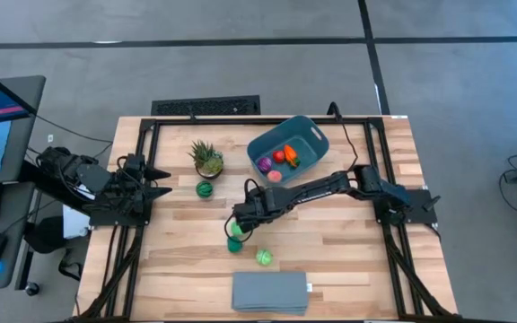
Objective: Pick and placing Produce into tupperware
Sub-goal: Put the eggplant into the bin
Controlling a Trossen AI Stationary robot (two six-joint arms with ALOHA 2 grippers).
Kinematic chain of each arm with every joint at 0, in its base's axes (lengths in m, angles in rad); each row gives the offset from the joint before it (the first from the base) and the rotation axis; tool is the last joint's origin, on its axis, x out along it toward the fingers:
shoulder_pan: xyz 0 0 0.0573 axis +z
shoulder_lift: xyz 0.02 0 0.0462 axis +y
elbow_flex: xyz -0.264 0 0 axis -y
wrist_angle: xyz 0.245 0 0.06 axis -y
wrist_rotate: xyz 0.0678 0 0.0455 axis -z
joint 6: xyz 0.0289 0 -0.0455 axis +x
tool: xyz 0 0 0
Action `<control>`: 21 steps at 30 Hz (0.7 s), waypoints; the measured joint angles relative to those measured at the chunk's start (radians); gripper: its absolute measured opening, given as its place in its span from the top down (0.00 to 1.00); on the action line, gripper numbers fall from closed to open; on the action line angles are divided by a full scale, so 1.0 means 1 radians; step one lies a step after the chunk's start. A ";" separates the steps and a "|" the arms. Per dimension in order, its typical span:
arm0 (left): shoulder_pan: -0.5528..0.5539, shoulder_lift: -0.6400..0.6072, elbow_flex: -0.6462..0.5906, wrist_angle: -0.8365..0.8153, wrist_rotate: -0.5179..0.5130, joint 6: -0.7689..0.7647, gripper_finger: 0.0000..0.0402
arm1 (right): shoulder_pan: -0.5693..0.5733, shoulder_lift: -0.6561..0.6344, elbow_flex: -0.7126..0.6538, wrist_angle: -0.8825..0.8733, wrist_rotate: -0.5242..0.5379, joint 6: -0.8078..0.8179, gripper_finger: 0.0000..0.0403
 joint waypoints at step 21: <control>0.000 0.000 0.000 0.005 0.001 -0.004 0.29 | -0.001 0.000 0.001 -0.001 -0.011 0.167 0.32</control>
